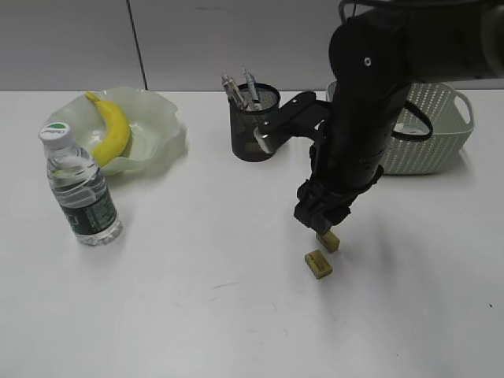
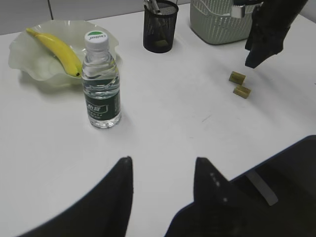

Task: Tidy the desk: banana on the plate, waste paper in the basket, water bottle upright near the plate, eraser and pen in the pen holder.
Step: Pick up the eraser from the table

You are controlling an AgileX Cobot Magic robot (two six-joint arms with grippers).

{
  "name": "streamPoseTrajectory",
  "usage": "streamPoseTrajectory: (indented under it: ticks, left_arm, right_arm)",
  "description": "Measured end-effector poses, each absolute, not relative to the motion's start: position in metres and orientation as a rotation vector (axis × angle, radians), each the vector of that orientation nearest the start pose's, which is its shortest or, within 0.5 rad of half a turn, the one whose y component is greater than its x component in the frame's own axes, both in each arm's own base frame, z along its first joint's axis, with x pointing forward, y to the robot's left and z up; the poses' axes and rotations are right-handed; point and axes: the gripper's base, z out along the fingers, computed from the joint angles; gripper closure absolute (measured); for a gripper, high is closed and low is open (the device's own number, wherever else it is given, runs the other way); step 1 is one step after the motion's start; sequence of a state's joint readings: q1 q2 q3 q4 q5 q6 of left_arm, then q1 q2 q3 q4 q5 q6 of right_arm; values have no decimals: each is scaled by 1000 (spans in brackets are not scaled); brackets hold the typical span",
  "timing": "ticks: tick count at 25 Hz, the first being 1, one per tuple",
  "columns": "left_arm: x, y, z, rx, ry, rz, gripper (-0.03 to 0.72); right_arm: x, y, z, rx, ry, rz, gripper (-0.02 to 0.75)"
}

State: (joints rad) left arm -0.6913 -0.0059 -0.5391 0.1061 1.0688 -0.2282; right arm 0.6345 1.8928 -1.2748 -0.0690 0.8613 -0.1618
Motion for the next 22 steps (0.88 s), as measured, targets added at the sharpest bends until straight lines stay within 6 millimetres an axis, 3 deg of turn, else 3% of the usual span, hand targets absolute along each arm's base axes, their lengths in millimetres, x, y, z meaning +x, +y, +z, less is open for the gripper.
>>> streamPoseTrajectory:
  ticks: [8, 22]
  left_arm:
    - [-3, 14, 288, 459, 1980, -460, 379]
    - [-3, 14, 288, 459, 1980, -460, 379]
  right_arm:
    - [312, 214, 149, -1141, 2769, -38, 270]
    - [330, 197, 142, -974, 2823, 84, 273]
